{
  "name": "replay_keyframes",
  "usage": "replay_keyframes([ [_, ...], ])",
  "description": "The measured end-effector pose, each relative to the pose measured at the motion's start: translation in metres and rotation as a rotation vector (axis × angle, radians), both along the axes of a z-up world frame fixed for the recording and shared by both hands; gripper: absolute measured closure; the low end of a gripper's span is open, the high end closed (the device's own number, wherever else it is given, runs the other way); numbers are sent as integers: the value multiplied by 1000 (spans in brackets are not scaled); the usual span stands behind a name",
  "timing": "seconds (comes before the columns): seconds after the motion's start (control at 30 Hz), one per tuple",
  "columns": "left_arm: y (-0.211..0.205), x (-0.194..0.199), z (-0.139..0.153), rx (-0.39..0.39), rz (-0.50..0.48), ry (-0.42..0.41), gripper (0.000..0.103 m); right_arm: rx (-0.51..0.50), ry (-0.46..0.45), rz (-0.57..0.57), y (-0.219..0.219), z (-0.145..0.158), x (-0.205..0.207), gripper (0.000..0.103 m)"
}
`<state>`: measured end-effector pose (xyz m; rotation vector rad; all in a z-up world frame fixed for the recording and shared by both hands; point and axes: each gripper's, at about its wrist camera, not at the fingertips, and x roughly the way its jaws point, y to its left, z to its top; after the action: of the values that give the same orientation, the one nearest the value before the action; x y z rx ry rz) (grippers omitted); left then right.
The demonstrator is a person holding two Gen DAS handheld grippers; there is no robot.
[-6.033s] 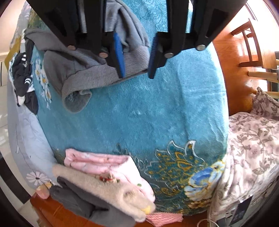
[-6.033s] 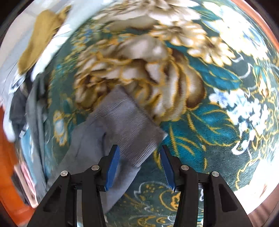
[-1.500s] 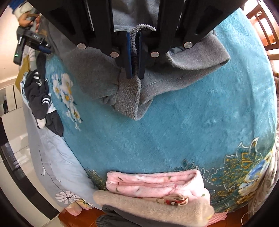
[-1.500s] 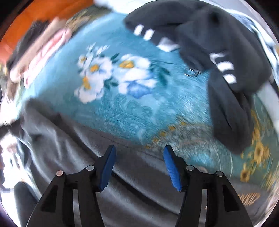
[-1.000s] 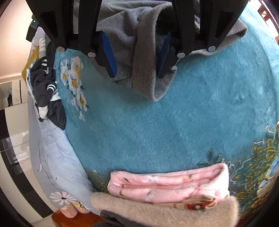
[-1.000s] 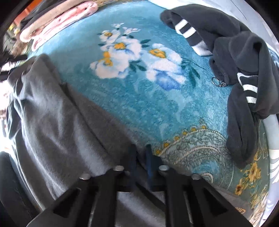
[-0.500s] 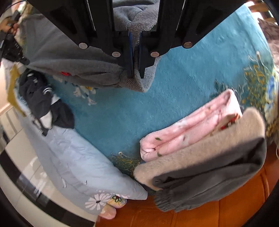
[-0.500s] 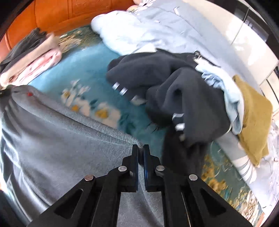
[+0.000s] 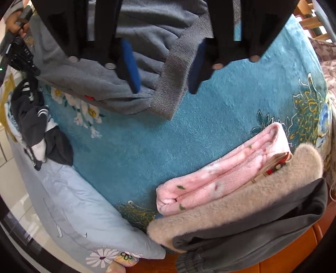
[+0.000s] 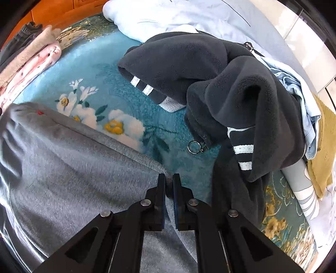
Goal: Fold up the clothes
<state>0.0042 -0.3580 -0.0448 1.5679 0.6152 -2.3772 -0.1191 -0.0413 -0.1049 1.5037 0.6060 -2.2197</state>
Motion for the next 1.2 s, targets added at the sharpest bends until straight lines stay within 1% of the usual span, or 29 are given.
replay_keyframes([
  [0.03,-1,4,3,10,14,8,47,-11,0,-10,2,2,0,82],
  [0.07,-2,10,6,24,31,20,47,-29,1,-25,7,6,0,68],
  [0.1,-3,19,9,42,53,37,47,-55,1,-42,13,11,1,62],
  [0.17,-1,34,12,78,92,74,45,-107,-3,-79,29,21,5,61],
  [0.2,0,45,13,87,110,87,45,-136,-13,-105,43,25,7,57],
  [0.27,3,67,13,104,143,111,44,-185,-34,-163,75,32,12,53],
  [0.3,5,77,12,103,155,117,44,-185,-38,-211,98,32,14,53],
  [0.4,6,104,7,84,177,106,44,-151,-25,-410,185,33,19,53],
  [0.47,0,120,6,74,215,99,44,-113,-6,-597,251,36,25,53],
  [0.5,-4,128,5,77,243,97,44,-111,-4,-715,288,36,33,53],
  [0.53,-9,136,3,92,276,95,44,-126,-5,-831,325,38,41,53],
  [0.6,-16,147,-2,126,329,97,44,-170,-8,-1049,387,38,64,53],
  [0.67,-20,157,-7,158,367,91,44,-222,-25,-1235,430,29,87,53],
  [0.73,-20,164,-12,175,384,79,44,-304,-55,-1344,451,16,100,53],
  [0.77,-19,168,-14,178,387,73,44,-352,-66,-1379,457,10,104,53],
  [0.83,-16,174,-17,184,391,63,44,-445,-79,-1415,462,3,106,53],
  [0.93,-15,184,-23,208,417,55,44,-542,-103,-1397,456,-5,94,53],
  [0.97,-15,187,-25,215,427,52,44,-543,-125,-1382,451,-8,89,53],
  [1.03,-15,194,-29,227,447,46,44,-495,-161,-1357,440,-10,81,53],
  [1.07,-16,197,-31,233,456,42,44,-483,-155,-1353,437,-7,81,62],
  [1.1,-17,199,-32,237,462,35,44,-481,-153,-1346,434,-4,79,84],
  [1.13,-18,201,-34,242,467,29,44,-478,-151,-1334,432,-1,77,90],
  [1.2,-20,205,-36,246,475,20,44,-463,-134,-1290,429,10,71,91],
])
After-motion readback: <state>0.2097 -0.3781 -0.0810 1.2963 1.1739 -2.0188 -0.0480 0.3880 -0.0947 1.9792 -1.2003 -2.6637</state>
